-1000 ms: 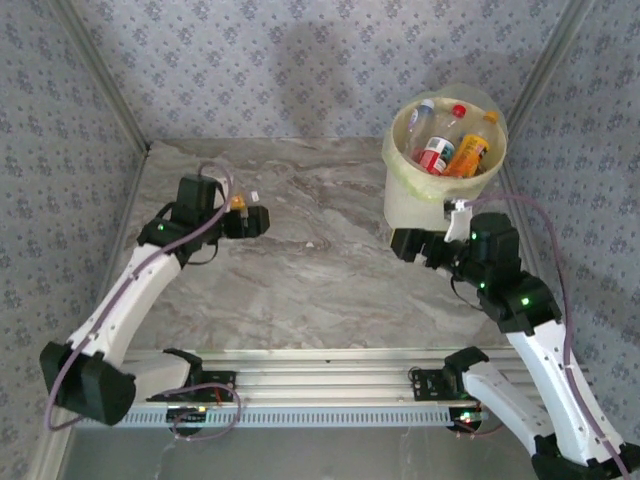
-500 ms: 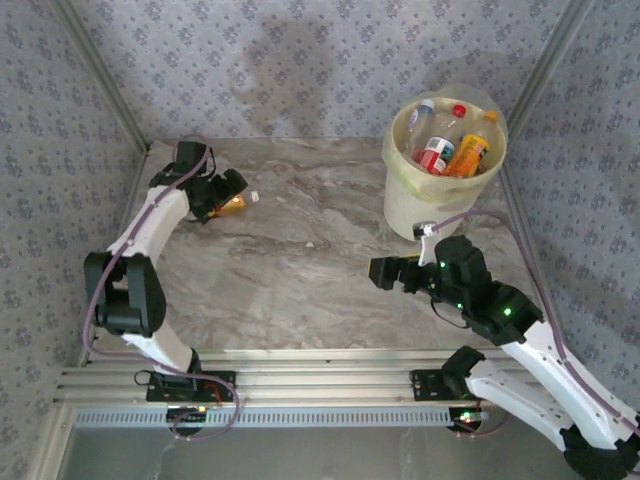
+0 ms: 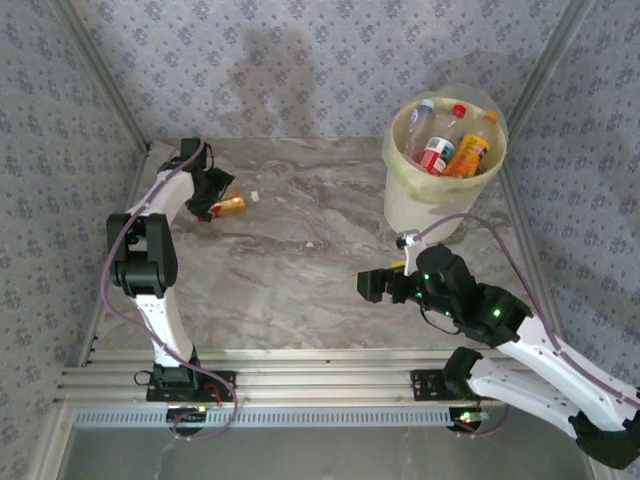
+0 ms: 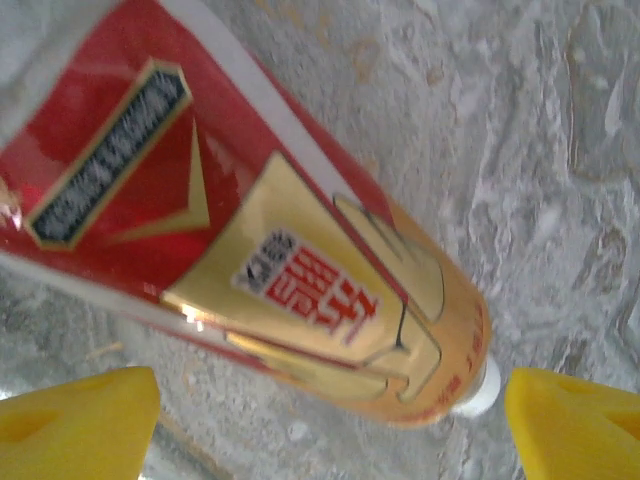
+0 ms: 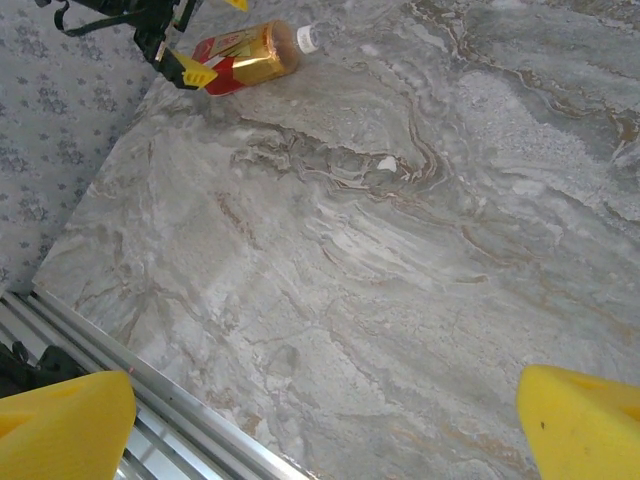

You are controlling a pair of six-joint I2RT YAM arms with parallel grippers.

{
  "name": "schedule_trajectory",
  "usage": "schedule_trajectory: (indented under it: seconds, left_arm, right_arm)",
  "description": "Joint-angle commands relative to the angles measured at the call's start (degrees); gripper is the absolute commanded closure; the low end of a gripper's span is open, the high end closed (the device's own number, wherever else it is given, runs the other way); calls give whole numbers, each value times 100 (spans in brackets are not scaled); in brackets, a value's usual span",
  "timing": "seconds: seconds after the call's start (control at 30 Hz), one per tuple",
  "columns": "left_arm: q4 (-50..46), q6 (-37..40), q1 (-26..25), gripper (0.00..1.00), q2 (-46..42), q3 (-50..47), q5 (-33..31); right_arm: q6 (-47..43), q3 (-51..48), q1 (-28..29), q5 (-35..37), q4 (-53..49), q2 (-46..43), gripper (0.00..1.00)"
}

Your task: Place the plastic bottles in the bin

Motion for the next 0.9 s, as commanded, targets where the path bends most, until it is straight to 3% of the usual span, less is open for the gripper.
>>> schedule_trajectory:
  seconds: [0.0,0.43,0.77,0.87]
  left_arm:
    - [-108,-374,117,10,232,349,-125]
    - [124,-356,255,12,695,274,-61]
    - [707,-117,329,33,514,-364,174]
    - [752,-57,349,35,426,-445,169]
  right_arm:
    - [10,-44,78,276,-196,0,0]
    - [47,-15,180,427,-354,-31,0]
    - [113,-63,308,514,-306,27,0]
    - [141,-38,381,594,-330,27,0]
